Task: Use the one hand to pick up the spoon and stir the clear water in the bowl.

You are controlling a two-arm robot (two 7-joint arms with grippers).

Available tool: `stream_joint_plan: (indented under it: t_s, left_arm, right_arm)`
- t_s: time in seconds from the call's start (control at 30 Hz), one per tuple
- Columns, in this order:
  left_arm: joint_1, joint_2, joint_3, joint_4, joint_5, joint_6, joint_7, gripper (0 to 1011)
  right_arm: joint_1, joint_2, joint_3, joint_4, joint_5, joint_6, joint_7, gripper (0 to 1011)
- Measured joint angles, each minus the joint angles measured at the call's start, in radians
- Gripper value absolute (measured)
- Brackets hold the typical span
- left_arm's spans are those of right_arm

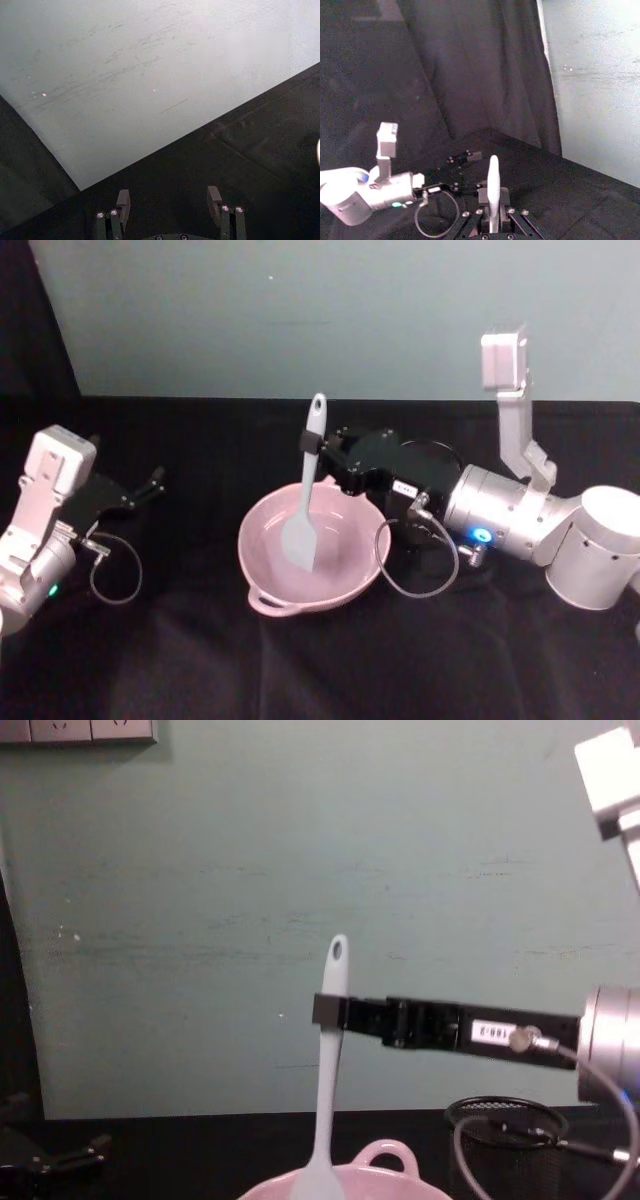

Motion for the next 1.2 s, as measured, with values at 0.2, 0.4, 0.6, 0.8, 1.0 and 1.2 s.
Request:
stream_joint_plan:
  t_s: [0.2, 0.4, 0.6, 0.8, 1.0, 1.2]
  left_arm:
    - [0.0, 0.0, 0.0, 0.0, 0.0, 0.0, 0.0, 1011]
    - [0.0, 0.0, 0.0, 0.0, 0.0, 0.0, 0.0, 1011]
    - [0.0, 0.0, 0.0, 0.0, 0.0, 0.0, 0.0, 1011]
    - [0.0, 0.0, 0.0, 0.0, 0.0, 0.0, 0.0, 1011]
    - [0.0, 0.0, 0.0, 0.0, 0.0, 0.0, 0.0, 1011]
    - [0.0, 0.0, 0.0, 0.0, 0.0, 0.0, 0.0, 1011]
  right_arm:
    - [0.012, -0.026, -0.002, 0.066, -0.066, -0.075, 0.02, 111]
    - [0.014, -0.038, -0.003, 0.097, -0.136, -0.159, 0.03, 111]
    - [0.012, -0.054, -0.007, 0.123, -0.194, -0.213, 0.041, 111]
    - [0.012, -0.066, -0.005, 0.134, -0.205, -0.211, 0.057, 111]
    - [0.013, -0.085, -0.004, 0.148, -0.214, -0.199, 0.071, 111]
    - [0.029, -0.116, -0.001, 0.184, -0.233, -0.193, 0.074, 111]
